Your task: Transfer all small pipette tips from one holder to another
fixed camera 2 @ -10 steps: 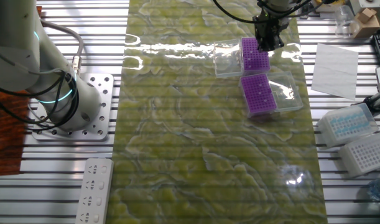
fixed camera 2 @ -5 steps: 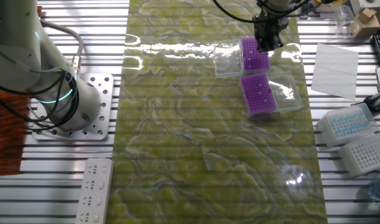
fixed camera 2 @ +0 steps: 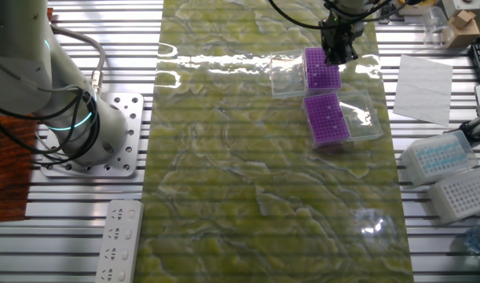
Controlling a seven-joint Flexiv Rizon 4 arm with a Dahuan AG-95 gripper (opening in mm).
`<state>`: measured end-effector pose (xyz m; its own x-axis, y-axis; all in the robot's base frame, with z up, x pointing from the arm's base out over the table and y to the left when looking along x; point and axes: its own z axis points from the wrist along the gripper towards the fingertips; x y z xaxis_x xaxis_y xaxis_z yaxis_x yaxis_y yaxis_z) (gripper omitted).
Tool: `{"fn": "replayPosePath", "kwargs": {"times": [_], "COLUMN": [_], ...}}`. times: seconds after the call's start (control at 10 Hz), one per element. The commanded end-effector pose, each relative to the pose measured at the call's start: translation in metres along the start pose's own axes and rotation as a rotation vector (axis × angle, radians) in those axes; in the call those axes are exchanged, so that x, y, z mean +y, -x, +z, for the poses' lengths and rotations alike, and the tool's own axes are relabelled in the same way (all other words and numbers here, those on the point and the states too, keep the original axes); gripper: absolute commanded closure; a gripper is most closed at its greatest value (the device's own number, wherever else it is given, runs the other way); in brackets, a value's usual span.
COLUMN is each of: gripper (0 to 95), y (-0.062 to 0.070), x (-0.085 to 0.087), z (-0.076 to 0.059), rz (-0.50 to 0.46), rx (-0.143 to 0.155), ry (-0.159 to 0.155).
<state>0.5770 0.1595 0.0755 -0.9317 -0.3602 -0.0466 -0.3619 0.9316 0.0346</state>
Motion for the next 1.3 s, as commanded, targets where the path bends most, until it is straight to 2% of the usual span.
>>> {"fn": "replayPosePath", "kwargs": {"times": [0.1, 1.1, 1.3], "gripper": [95.0, 95.0, 95.0], "y": [0.0000, 0.0009, 0.0009], "x": [-0.0001, -0.0007, -0.0008], "z": [-0.0004, 0.0022, 0.0036], "rz": [-0.001, 0.000, -0.008], "rx": [-0.002, -0.004, -0.012], "ry": [-0.001, -0.004, -0.005]}}
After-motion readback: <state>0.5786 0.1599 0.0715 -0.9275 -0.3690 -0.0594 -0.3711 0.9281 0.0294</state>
